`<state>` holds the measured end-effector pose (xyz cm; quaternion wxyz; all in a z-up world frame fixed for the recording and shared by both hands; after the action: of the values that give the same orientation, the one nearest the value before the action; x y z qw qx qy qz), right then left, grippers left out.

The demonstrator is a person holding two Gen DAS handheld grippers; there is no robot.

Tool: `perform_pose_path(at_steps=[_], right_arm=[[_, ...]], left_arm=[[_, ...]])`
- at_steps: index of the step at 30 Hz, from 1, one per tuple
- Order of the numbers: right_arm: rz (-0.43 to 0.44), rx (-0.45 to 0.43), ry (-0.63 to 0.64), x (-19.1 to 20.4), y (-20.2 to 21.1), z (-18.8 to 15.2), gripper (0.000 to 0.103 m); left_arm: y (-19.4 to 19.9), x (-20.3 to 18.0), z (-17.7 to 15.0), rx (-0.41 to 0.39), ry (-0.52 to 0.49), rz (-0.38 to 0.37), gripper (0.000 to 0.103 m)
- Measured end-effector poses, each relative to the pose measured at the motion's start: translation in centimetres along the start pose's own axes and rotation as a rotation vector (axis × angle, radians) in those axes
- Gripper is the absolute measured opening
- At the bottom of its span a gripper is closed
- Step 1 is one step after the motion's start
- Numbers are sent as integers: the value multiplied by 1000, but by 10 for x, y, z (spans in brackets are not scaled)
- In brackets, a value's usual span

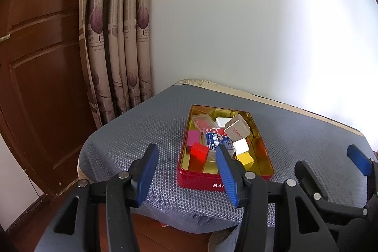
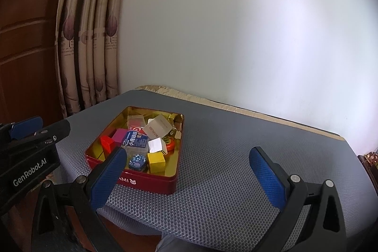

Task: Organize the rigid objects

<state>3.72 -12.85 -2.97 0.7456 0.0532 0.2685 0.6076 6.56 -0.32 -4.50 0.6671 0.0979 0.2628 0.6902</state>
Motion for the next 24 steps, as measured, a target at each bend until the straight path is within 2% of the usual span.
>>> perform_pose_path(at_steps=[9, 13, 19, 24], right_arm=[[29, 6, 3, 4, -3, -2, 103], [36, 8, 2, 5, -3, -2, 103], [46, 0, 12, 8, 0, -1, 103], [50, -1, 15, 8, 0, -1, 103]], left_arm=[[5, -3, 1, -16, -20, -8, 52], [6, -6, 0, -2, -36, -15, 61], [10, -7, 2, -29, -48, -11, 61], [7, -3, 2, 1, -26, -13, 62]])
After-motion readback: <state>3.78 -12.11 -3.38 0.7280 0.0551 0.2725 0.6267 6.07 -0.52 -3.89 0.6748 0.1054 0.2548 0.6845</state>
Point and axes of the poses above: each gripper's, at about its wrist camera, not at the fingertips, and y roughly against the way its jaws point, x to its left, z to its top, the point moved 8 cm from there along -y, roughly the way its jaws point, and after that the axes turned 12 degrees about y, right-handed, at the moved point
